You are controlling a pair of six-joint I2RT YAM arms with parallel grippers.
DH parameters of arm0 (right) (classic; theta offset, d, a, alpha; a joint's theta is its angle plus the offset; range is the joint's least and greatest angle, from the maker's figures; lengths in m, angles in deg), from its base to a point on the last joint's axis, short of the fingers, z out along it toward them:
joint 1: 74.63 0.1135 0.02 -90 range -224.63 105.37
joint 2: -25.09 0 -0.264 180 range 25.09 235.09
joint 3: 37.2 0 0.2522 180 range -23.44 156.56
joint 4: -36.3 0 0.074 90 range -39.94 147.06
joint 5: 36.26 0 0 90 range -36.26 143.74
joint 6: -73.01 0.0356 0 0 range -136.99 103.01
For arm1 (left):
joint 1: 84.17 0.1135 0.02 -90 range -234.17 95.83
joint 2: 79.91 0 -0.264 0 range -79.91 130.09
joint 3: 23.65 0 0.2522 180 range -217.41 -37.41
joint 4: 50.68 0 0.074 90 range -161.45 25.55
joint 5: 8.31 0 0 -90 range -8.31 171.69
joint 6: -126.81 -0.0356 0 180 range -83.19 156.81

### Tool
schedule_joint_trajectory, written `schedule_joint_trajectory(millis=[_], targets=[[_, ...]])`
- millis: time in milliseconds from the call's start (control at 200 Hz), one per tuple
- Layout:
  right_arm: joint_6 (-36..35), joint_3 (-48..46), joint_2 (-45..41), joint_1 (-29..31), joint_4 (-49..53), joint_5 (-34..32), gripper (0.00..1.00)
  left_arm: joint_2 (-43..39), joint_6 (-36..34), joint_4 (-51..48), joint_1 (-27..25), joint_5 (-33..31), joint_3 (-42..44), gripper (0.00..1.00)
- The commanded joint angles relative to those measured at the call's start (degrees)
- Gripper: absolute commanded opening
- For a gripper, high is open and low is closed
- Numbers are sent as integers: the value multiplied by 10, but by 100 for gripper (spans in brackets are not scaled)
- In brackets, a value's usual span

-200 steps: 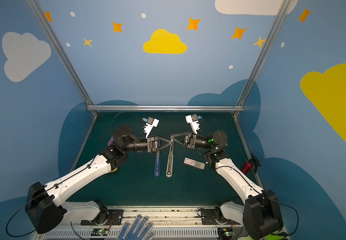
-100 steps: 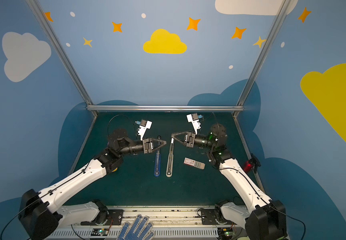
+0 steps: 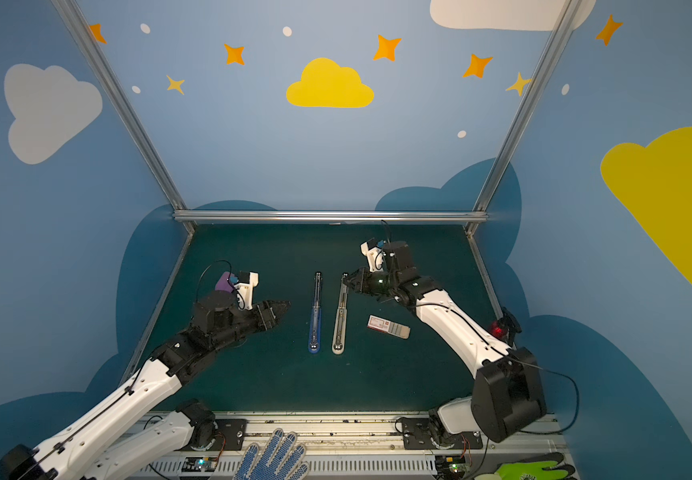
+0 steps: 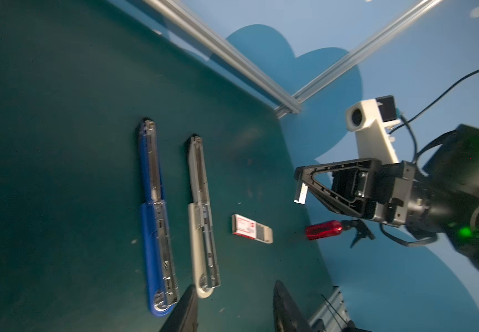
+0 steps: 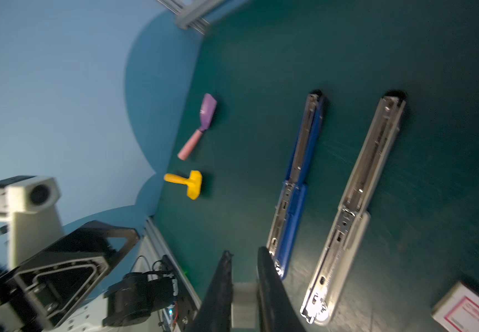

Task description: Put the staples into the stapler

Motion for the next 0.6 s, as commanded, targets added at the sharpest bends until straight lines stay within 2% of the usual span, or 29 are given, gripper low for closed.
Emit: schedule_joint_trajectory(millis=[0, 165, 341, 591], targets=[[-6, 43, 42, 25, 75, -118, 17, -6, -7, -51, 0, -49, 15, 42], [25, 102, 126, 58, 128, -200, 17, -3, -2, -54, 1, -59, 35, 42], [79, 223, 230, 75, 272, -243, 17, 3, 10, -46, -1, -57, 48, 42], [125, 207, 250, 104, 245, -298, 17, 17, 21, -35, -2, -43, 57, 42]])
